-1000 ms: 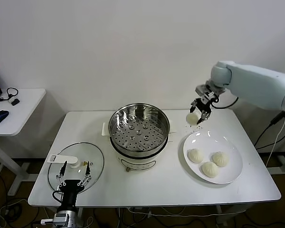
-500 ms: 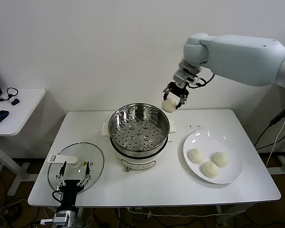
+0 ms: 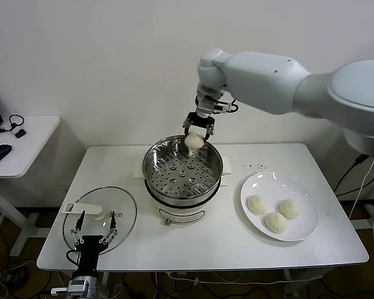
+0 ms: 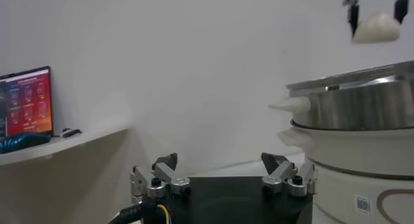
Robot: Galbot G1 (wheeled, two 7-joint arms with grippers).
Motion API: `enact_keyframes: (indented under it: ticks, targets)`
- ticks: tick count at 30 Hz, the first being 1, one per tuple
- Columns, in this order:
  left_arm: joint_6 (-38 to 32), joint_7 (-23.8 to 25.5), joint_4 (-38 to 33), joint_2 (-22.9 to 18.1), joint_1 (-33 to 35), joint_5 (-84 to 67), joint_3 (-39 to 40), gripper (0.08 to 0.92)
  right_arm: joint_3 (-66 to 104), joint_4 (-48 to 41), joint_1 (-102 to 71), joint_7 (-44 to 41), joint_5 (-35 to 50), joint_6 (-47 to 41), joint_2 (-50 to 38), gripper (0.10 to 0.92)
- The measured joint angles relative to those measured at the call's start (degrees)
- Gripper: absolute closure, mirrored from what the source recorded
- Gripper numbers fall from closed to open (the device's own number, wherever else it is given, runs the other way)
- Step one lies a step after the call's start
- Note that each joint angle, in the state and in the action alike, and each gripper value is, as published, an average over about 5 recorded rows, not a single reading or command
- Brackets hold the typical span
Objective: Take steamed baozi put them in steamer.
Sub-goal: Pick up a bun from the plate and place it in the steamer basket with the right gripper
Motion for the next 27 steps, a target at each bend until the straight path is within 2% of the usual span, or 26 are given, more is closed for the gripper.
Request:
enact_keyframes:
  ticks: [17,24,27]
  targets:
    - [0.0,-0.01,0.37,0.0,-0.46,-0.27,-0.26,0.177,4.74,-11.09,-9.58,1.97,-5.46,3.68,5.76,0.367]
    - [0.0,0.0,0.45,0.0,-0.54,-0.31,-0.23,0.177,5.43,-12.76,-10.31,3.03,-5.74,4.19,6.23,0.228]
    - [0.0,0.03,0.34,0.0,-0.5,-0.32,-0.24,0.177,5.33,-12.86,-10.06,3.06,-4.93,4.23,6.08,0.206]
